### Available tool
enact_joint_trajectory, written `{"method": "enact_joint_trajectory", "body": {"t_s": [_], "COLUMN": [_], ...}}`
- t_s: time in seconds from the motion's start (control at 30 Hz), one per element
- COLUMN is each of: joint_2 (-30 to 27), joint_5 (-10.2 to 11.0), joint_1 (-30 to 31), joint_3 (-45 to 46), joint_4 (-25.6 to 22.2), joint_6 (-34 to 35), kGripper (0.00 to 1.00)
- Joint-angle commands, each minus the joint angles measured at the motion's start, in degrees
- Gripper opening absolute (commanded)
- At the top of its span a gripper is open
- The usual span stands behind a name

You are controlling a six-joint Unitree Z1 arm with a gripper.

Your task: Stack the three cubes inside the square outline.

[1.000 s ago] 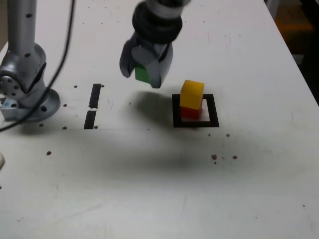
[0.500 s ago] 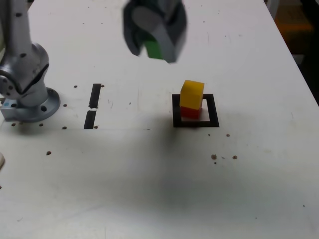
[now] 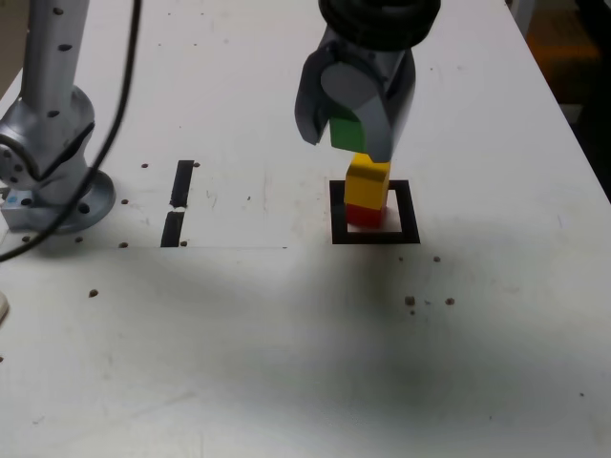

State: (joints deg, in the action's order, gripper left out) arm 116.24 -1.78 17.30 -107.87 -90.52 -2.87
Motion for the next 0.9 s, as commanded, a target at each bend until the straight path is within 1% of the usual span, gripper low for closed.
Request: {"method": "enact_joint_trajectory", "body": {"t_s": [0.0,0.3,0.6,0.7,0.87], "joint_2": [0.8,1.9,2.6,2.8,3.2], "joint_5": [0.1,0.1,-0.9,-1.2,-1.5], "joint_1": [-0.5,-1.1,-1.5,-1.6,-1.7], "joint_3": [0.6,1.3,3.2,3.7,3.8], "joint_4": [0.3,2.5,4.9,5.5,5.8], "joint_6": [-0.4,-1.1,-1.3,-1.3,-1.3], "kGripper": [0.11,0.11,0.12,0.17,0.32]}}
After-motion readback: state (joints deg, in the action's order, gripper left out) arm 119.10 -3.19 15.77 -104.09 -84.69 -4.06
